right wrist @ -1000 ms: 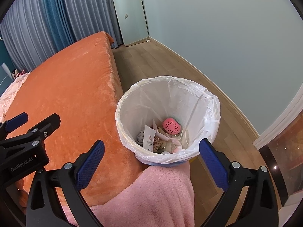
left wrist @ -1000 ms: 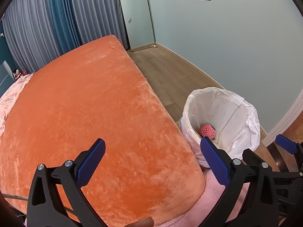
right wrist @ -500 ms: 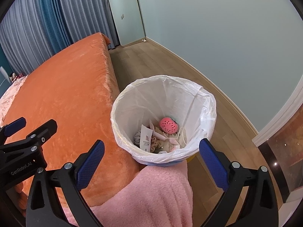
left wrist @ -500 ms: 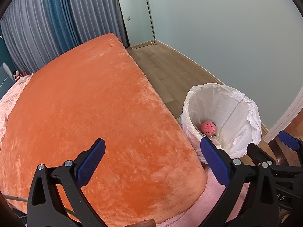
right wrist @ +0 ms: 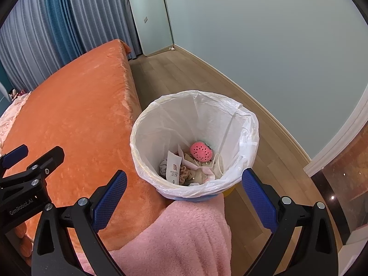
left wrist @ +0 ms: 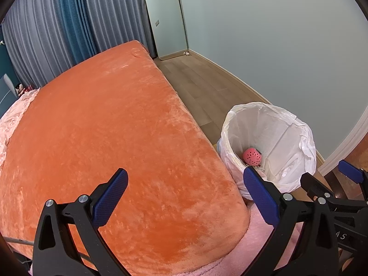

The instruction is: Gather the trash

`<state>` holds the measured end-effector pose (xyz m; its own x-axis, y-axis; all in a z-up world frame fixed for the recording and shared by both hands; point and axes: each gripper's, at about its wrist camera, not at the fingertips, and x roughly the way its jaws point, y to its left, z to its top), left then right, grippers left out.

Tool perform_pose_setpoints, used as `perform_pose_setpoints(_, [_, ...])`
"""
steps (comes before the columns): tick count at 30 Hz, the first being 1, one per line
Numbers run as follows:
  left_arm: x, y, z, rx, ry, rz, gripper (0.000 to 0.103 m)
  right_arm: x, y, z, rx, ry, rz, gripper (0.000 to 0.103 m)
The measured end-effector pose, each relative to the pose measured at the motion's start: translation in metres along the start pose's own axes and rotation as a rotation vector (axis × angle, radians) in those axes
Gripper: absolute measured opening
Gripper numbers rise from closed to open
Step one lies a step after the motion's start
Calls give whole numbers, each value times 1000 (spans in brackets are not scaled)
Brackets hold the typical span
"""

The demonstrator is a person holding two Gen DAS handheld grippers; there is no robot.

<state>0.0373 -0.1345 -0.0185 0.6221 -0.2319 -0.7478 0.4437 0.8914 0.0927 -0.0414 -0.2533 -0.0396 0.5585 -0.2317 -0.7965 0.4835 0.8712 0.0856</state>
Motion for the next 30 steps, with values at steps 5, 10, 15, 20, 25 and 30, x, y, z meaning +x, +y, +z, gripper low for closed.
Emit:
perform_pose_setpoints(5, [0,0,0,-1,5,-5,96,0,-1,0,2,-1,-2,96])
perform_pose_setpoints(10, [0,-1,-1,3,6,-7,96,0,-3,-1,5,0,-5,96])
perform_pose_setpoints(15, [1,-1,-2,4,8,-7,96,0,-4,0,6,0,-4,96])
perform_pose_setpoints(20, [1,-2,-2,4,7,-7,96,0,-4,0,6,1,-4,96])
perform_pose_setpoints(25, [1,-1,-3,5,9,-11,96,0,-4,-1,7,-1,-4,96])
perform_pose_setpoints(30, [1,-1,-3,7,8,-13,96,0,-4,0,7,1,-4,96])
